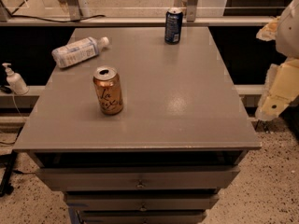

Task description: Move orange can near pepsi can

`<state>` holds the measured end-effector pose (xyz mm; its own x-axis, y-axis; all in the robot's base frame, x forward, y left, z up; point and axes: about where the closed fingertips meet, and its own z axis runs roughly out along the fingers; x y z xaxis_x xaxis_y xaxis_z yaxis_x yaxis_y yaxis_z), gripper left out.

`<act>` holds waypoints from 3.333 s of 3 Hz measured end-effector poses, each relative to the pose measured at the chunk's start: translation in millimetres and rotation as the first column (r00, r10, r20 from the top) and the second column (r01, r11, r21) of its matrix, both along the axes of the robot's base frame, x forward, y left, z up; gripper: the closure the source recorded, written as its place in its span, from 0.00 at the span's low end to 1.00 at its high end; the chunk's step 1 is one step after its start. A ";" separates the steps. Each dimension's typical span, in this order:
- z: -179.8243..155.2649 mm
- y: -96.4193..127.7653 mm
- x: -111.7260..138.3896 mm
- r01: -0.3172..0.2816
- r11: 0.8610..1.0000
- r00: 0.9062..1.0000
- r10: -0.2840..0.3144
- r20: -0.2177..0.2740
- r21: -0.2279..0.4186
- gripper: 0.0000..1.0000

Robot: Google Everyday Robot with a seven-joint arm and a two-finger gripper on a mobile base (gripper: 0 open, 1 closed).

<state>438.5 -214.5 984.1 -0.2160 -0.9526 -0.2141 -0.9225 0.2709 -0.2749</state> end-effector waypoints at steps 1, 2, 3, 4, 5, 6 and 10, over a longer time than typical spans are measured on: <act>0.1 0.0 0.0 0.000 1.000 1.000 0.000 0.000 0.000 0.00; -6.8 7.1 -1.6 0.014 0.996 1.000 -0.016 0.013 0.087 0.00; -28.1 22.5 1.4 0.043 0.962 0.998 -0.055 0.036 0.271 0.00; -54.5 50.1 13.6 0.027 0.892 0.995 -0.066 0.071 0.451 0.00; -66.2 100.5 38.0 -0.044 0.791 0.991 -0.045 0.130 0.611 0.00; -66.6 148.8 52.3 -0.094 0.669 0.986 -0.041 0.162 0.737 0.00; -84.6 255.9 56.5 -0.161 0.454 0.982 -0.012 0.186 0.876 0.00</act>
Offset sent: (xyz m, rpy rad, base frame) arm -0.0049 0.0241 -0.0262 0.3425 -0.0370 -0.0584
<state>495.0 41.4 899.5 -0.0390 -0.2392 -0.9702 -0.9239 0.3785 -0.0562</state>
